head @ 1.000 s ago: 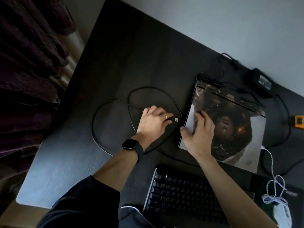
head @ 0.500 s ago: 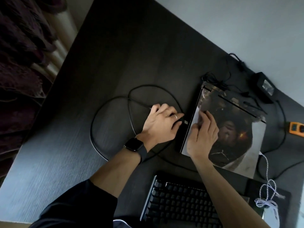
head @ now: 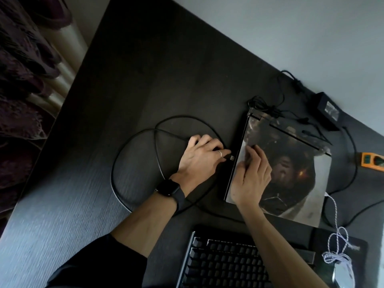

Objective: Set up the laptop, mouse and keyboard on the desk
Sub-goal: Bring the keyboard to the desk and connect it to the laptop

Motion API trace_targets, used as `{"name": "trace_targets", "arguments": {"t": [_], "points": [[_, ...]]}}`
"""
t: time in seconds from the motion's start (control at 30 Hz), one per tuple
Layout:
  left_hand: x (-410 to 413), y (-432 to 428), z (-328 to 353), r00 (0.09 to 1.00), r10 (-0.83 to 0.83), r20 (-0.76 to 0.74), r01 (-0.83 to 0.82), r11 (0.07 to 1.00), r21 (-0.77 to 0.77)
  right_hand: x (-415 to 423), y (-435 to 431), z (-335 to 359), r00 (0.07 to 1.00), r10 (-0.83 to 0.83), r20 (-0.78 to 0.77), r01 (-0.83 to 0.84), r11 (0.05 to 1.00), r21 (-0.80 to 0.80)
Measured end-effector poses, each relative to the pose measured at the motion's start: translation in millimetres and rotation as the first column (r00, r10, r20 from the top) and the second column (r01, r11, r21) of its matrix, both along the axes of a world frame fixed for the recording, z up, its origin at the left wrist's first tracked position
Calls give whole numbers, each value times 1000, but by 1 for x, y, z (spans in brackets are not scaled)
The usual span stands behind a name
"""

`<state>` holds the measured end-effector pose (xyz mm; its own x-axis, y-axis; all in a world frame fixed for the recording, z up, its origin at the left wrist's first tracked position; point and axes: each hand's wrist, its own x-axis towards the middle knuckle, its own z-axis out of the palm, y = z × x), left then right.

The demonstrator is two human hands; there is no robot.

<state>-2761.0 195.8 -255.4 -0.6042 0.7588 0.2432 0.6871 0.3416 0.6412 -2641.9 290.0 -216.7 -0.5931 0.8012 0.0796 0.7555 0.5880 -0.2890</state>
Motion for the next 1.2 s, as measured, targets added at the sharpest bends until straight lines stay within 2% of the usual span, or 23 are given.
{"name": "trace_targets", "arguments": {"t": [0.57,0.73,0.83,1.03,1.2], "points": [[-8,13,12,986,-132,-97,115,980,-162,2,5,-2,997,2,71,-4,1000,24],[-1,16,16,991,-130,-37,121,974,-192,5,5,-2,997,-2,71,-1,999,48],[1,16,16,992,-125,-9,122,975,-189,7,5,-3,998,-4,63,0,998,68],[-2,20,12,984,-174,-48,161,967,-196,7,6,-3,998,-10,60,6,998,56],[2,20,5,988,-144,-56,134,979,-153,7,7,-3,998,-8,61,5,999,47]]}}
